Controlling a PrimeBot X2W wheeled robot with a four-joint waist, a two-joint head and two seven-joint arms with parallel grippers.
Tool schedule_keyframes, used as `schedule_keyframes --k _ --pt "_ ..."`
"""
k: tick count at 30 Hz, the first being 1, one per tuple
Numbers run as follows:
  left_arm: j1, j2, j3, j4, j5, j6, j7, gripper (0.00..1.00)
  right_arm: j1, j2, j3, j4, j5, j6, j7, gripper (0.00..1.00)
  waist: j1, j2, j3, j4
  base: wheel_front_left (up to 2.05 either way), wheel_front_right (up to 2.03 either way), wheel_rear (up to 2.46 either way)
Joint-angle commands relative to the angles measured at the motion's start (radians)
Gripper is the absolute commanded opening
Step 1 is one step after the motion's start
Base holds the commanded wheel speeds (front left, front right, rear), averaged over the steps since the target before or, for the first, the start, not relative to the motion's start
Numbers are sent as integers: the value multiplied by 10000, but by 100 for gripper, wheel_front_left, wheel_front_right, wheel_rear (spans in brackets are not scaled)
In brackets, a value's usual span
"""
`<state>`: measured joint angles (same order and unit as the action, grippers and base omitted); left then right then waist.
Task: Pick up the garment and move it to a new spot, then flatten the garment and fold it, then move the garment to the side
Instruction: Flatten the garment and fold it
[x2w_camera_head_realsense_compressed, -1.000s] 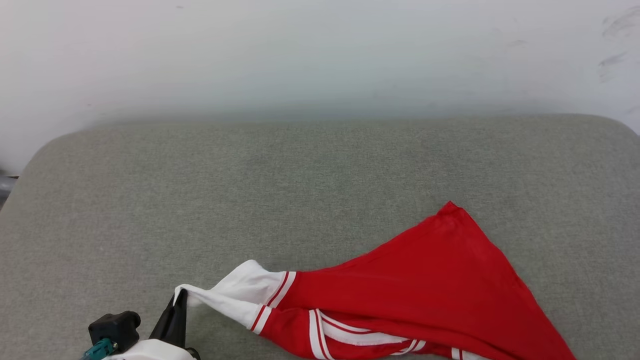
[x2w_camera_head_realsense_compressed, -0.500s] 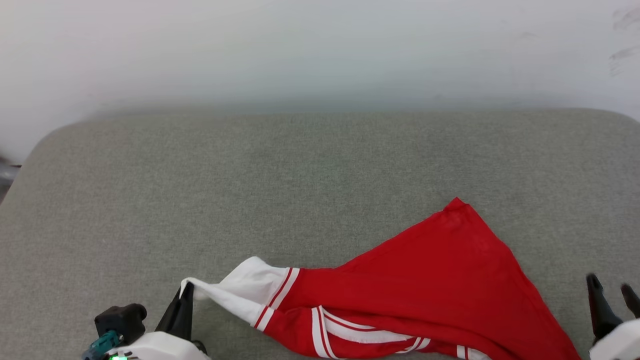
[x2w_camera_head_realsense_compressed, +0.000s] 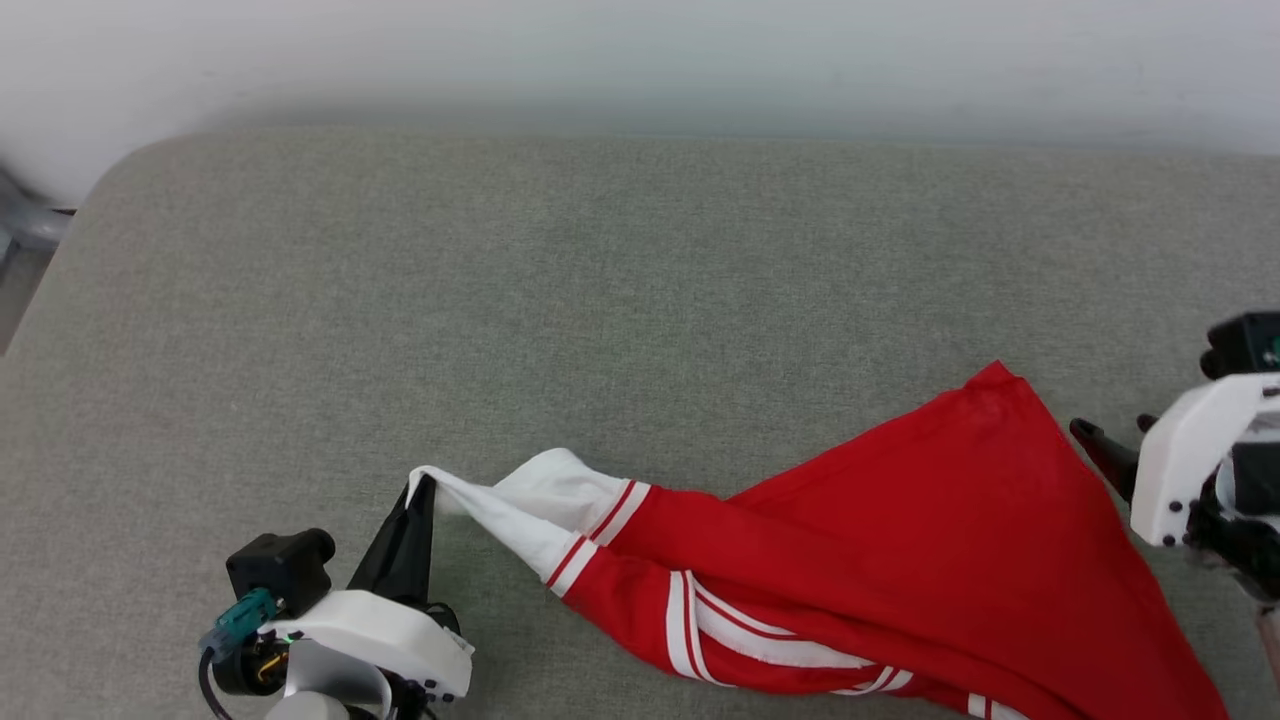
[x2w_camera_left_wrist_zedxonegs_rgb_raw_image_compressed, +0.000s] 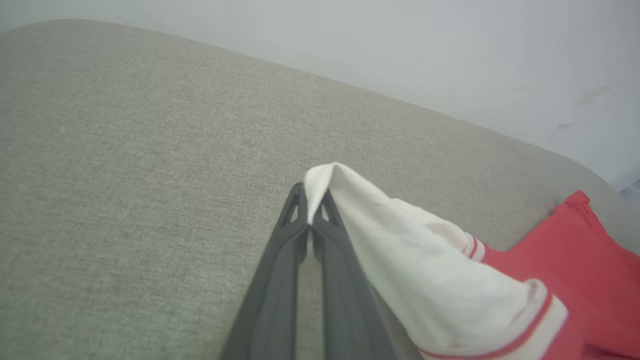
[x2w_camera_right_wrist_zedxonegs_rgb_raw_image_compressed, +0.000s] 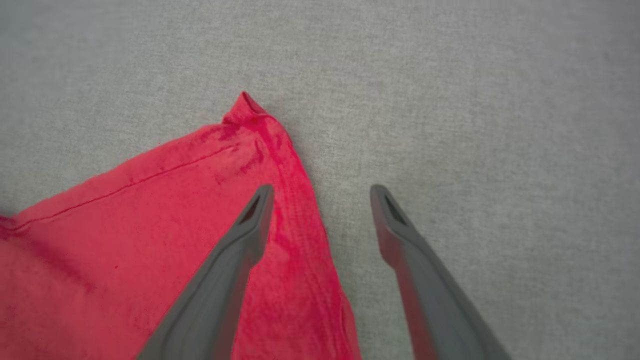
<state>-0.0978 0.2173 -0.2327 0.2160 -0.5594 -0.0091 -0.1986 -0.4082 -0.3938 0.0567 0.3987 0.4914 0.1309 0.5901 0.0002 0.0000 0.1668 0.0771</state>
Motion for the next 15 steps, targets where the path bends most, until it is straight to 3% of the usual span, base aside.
schedule_keyframes --k 1,8,15 --pt "-175 -3 -13 0 24 -58 -70 0 -229 -73 189 60 52 -4 172 100 -2 0 196 181 0 0 0" --pt "-979 -256 -198 58 69 -238 -260 0 -2051 -860 2101 668 557 -5 1096 100 -2 0 1141 769 0 0 0" --pt "-1366 -499 -298 323 118 -364 -449 0 -2502 -953 3398 2031 1466 -2 1686 100 -2 0 1635 990 0 0 0"
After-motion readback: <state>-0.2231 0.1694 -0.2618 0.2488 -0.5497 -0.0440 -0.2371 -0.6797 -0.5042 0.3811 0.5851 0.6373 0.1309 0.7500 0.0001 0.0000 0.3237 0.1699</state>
